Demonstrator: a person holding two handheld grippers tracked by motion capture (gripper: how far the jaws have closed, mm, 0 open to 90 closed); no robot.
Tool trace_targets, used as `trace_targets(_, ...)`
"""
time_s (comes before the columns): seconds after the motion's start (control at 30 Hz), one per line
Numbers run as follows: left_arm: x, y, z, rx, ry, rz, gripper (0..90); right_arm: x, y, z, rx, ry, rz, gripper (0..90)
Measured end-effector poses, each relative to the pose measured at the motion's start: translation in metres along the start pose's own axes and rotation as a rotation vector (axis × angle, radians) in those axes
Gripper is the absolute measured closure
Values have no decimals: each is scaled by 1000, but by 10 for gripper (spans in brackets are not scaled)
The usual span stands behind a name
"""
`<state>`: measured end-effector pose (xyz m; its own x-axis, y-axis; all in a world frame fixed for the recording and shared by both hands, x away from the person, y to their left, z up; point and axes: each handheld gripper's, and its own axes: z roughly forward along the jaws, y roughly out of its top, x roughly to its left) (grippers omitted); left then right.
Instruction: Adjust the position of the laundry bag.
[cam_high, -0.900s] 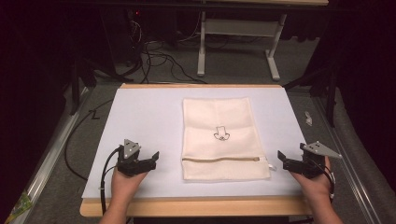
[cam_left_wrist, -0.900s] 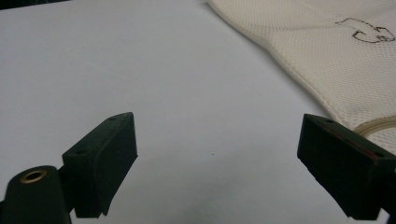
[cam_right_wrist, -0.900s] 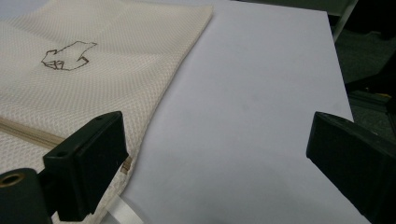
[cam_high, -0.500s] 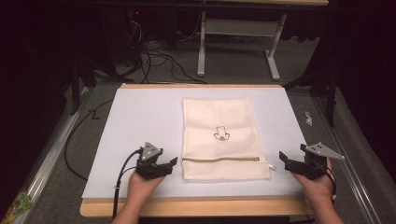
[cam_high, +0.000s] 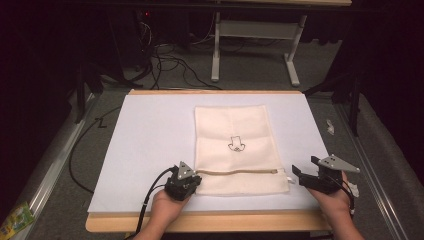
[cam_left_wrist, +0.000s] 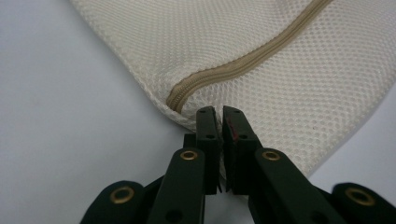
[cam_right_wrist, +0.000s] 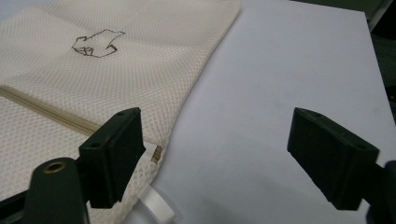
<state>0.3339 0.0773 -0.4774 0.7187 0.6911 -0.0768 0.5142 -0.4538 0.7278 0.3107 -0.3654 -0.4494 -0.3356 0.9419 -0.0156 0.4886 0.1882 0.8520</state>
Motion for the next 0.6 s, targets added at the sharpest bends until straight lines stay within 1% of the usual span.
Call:
trace_targets(0.03, 0, 0, 0, 0, 0, 0, 866, 2, 0, -1, 0, 4, -4, 221)
trace_targets(0.07, -3, -6, -8, 13, 4, 15, 865, 4, 0, -2, 2, 10, -6, 233)
trace_targets(0.1, -3, -6, -8, 13, 4, 15, 864, 4, 0, -2, 2, 10, -6, 233)
trace_targets(0.17, -3, -10, -16, 29, 20, 18, 863, 9, 0, -3, 3, 20, -16, 268)
trace_targets(0.2, -4, -12, -19, 33, 27, 19, 860, 15, 1, -5, -2, 39, -11, 274)
trace_targets(0.23, -4, -14, -21, 36, 28, 21, 860, 15, 1, -5, -2, 39, -11, 274)
trace_targets(0.3, -4, -17, -24, 36, 22, 8, 852, 20, 3, -5, 1, 58, -12, 275)
trace_targets(0.33, -5, -18, -25, 32, 26, 6, 822, 23, 3, -5, 8, 61, -10, 274)
trace_targets(0.37, -5, -18, -26, 29, 28, 6, 822, 27, 3, -5, 18, 63, -7, 274)
trace_targets(0.4, -5, -17, -28, 11, 29, 8, 754, 32, 3, -5, 33, 84, -1, 288)
trace_targets(0.43, -5, -17, -28, 11, 29, 8, 709, 32, 3, -5, 33, 84, -1, 288)
trace_targets(0.47, -3, -16, -29, -17, 41, -1, 653, 36, 2, -5, 53, 102, 7, 324)
trace_targets(0.5, -3, -16, -29, -17, 41, -1, 625, 36, 2, -5, 53, 102, 7, 324)
trace_targets(0.53, -2, -16, -30, -31, 45, -8, 625, 38, 2, -3, 58, 112, 11, 360)
trace_targets(0.57, 0, -16, -31, -48, 46, -18, 615, 39, 1, -2, 72, 116, 13, 417)
trace_targets(0.6, 1, -15, -32, -68, 49, -23, 591, 39, 1, 1, 86, 124, 16, 504)
